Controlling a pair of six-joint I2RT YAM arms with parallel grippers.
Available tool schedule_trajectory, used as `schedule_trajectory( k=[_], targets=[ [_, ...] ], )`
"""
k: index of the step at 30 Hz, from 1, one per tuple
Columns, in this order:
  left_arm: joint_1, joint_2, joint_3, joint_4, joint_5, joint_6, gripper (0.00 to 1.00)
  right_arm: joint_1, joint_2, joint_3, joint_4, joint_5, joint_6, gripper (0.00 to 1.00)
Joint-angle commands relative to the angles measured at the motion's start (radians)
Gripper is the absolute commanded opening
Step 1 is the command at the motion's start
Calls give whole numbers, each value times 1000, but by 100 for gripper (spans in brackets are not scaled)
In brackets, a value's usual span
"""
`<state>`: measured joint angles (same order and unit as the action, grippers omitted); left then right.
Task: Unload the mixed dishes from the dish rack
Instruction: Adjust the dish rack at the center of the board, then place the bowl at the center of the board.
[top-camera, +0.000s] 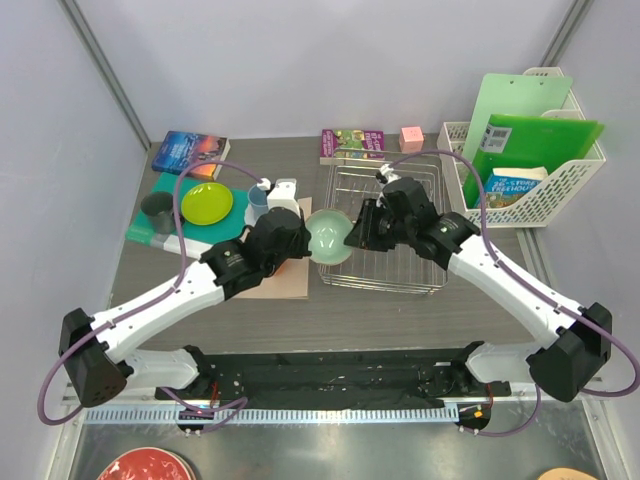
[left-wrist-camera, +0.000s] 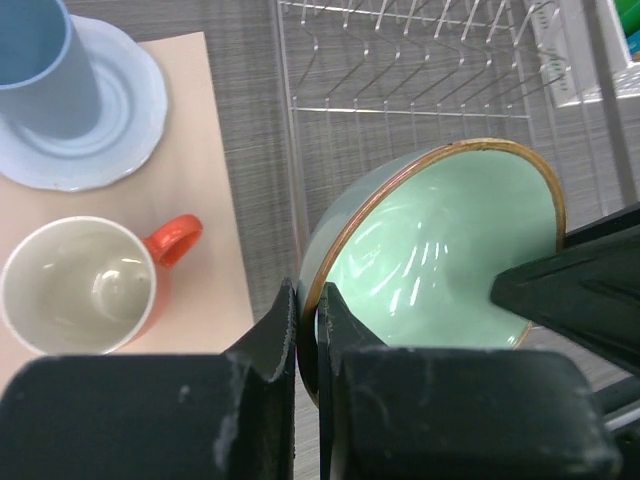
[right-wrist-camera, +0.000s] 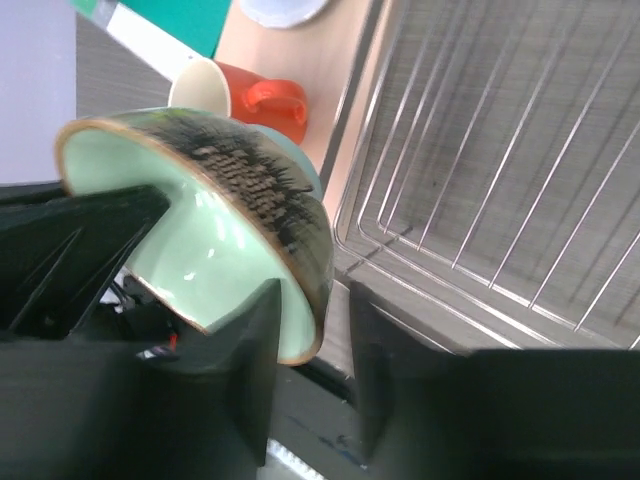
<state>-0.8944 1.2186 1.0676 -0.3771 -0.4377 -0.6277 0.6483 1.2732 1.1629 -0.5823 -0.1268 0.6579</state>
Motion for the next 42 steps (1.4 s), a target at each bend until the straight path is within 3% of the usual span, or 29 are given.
schedule_trajectory(
  k=[1,6,12,16,18,21,31,37,42],
  targets=[
    [2,-22,64,-3,-52,23,0,7,-72,43,101,-7,-4,48],
    [2,-42,104,-17,-61,48,0,7,-120,20,127,53,2,72],
    [25,-119,178,-140,-189,72,0,7,-207,-26,127,209,3,76],
    [121,-240,161,-244,-262,69,0,7,-284,-72,133,320,-23,76],
    [239,-296,131,-302,-254,45,0,7,-302,-88,144,331,-33,76],
    [438,-344,52,-358,-135,-23,0,7,-307,-118,162,325,-38,76],
    [768,-291,-162,-313,187,-164,0,5,-310,-216,214,259,-40,75],
    [822,-209,-247,-189,286,-256,0,7,-327,-281,249,271,-52,74],
    [822,-120,-137,-128,263,-279,0,5,-324,-279,260,270,-70,74]
  ],
)
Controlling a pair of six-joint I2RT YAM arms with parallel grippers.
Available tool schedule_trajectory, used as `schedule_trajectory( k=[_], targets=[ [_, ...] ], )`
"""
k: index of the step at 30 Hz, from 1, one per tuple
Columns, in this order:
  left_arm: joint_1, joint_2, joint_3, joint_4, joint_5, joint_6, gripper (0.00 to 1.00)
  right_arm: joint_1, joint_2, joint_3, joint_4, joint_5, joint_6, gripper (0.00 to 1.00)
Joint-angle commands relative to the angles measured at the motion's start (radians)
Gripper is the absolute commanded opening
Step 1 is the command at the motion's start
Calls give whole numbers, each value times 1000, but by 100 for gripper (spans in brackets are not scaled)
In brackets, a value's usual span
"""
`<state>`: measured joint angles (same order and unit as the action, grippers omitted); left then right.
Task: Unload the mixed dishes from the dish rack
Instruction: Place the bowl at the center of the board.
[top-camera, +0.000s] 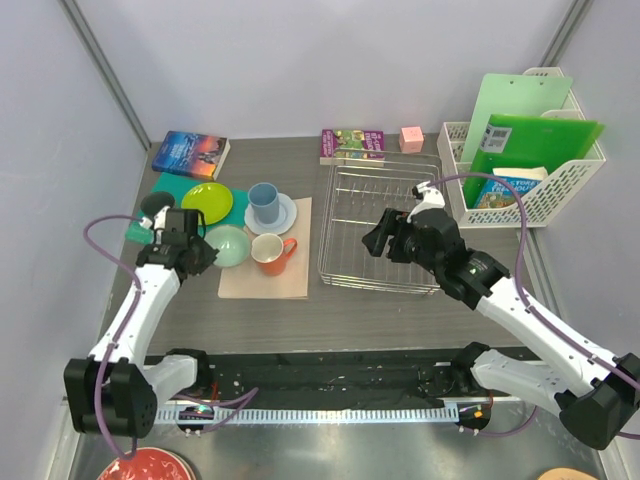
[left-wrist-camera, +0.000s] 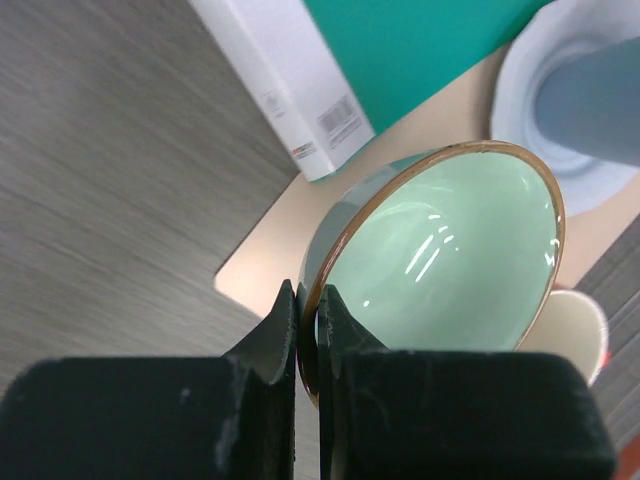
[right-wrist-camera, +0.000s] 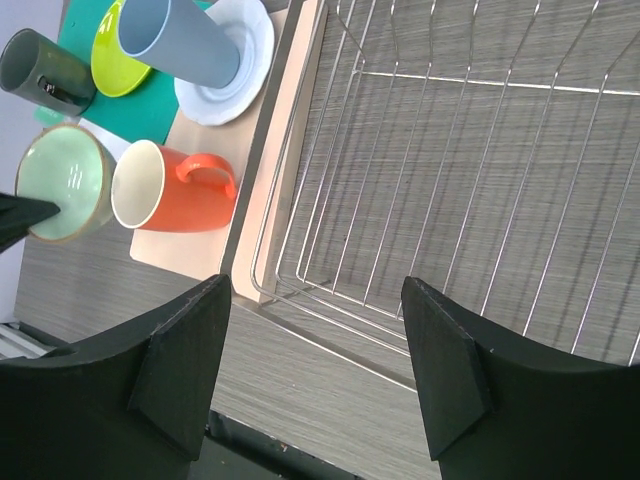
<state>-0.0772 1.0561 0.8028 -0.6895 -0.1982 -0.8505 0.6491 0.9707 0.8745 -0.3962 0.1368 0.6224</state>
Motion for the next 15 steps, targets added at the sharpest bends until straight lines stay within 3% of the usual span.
schedule_trajectory(
  k=[1,7,15],
  targets=[
    [5,65,156,189,17,-52,0,4,-21,9,77,9,-36,74],
    [14,245,315,209,-55,-38,0,6,-18,3,82,3,-46,74],
    [102,439,453,272,-44,-71,0,6,-38,-16,80,6,-62,74]
  ],
)
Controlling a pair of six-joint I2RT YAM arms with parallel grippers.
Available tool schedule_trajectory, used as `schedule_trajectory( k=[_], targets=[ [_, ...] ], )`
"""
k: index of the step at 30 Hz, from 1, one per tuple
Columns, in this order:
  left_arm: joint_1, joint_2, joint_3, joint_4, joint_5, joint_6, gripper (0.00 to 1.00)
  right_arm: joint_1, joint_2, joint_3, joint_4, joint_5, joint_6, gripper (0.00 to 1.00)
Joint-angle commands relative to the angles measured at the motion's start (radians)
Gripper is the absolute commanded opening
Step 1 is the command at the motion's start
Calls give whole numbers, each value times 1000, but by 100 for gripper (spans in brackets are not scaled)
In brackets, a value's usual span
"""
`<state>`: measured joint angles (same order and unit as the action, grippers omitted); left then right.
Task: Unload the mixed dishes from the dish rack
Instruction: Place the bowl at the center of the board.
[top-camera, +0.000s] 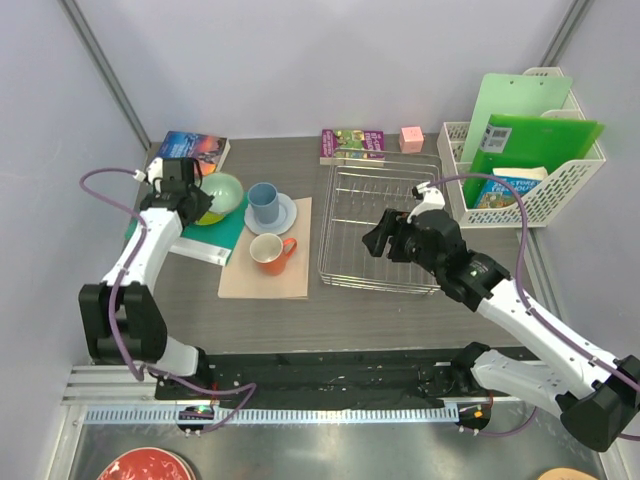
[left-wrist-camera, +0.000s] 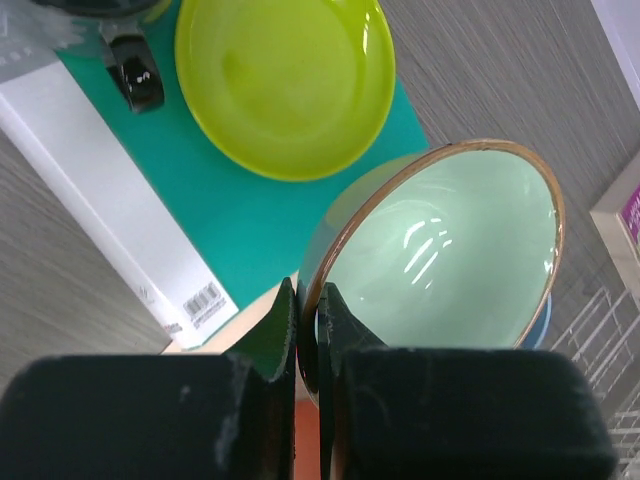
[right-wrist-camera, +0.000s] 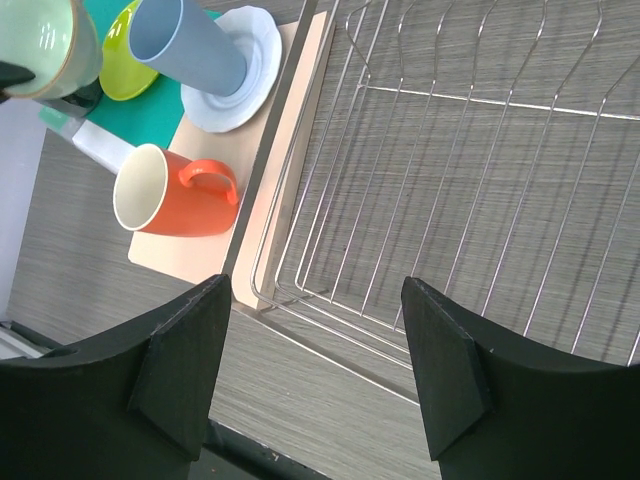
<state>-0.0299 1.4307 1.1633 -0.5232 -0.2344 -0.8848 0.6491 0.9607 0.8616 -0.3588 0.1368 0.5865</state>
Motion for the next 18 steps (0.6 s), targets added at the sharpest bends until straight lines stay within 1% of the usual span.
schedule_trajectory(
  k=[1,5,8,9,18],
  targets=[
    [65,95,102,114,-2,-40,0,4,-28,-3,43,7,-33,74],
    [114,172,133,160,27,-62,0,6,-39,-12,44,15,-43,74],
    [162,235,148,210,82,-89,0,6,-39,-22,53,14,-50,74],
    [168,252,151,218,110,-97,0,4,-39,-24,58,12,-51,74],
    [176,375,220,238,139,-100,0,4,-25,-55,100,15,-45,74]
  ],
)
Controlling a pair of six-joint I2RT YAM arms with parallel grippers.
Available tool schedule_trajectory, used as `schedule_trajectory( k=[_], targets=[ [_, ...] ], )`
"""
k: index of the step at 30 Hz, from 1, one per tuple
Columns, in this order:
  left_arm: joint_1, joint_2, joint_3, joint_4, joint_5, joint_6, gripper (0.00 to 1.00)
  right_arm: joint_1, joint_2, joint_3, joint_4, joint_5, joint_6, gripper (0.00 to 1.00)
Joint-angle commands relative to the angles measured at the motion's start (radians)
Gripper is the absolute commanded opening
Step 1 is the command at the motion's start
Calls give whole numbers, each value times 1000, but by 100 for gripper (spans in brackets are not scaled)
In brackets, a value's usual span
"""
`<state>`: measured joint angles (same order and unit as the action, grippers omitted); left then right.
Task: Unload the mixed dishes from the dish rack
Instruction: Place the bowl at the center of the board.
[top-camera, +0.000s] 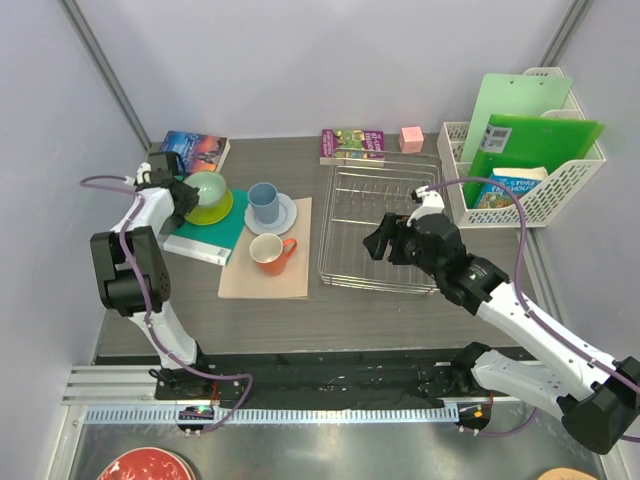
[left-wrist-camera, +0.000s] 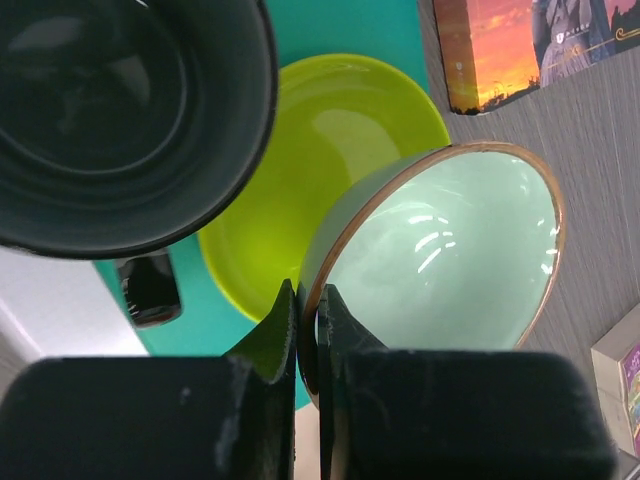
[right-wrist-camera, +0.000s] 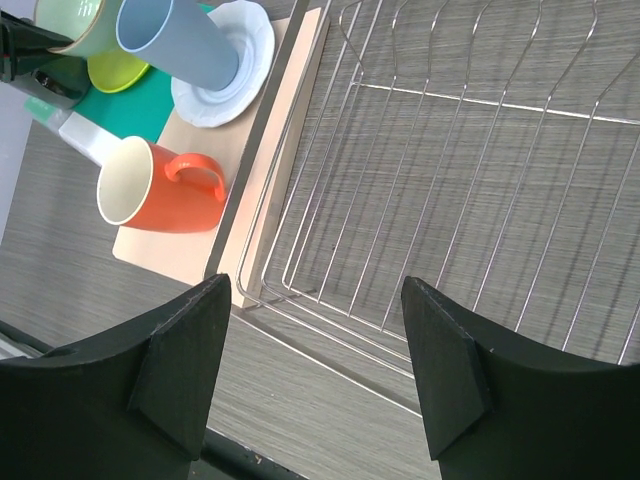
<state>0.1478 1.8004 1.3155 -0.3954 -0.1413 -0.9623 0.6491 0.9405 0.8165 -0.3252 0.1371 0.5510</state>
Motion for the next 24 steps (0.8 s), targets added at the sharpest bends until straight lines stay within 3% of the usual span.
schedule_trajectory(
  k=[1,15,18,21,24],
  targets=[
    [-1,22,71,110,46,-21,0,4,4,-10,69,13,-8,74],
    [2,89,82,86,16,-21,1,4,21,-23,71,32,-20,74],
    [6,99,100,60,29,-18,15,4,24,-25,69,30,-20,74],
    [9,88,108,53,34,-15,36,3,24,-22,69,29,-19,74],
    [7,71,126,32,34,-4,43,3,27,-17,71,29,-19,74]
  ],
)
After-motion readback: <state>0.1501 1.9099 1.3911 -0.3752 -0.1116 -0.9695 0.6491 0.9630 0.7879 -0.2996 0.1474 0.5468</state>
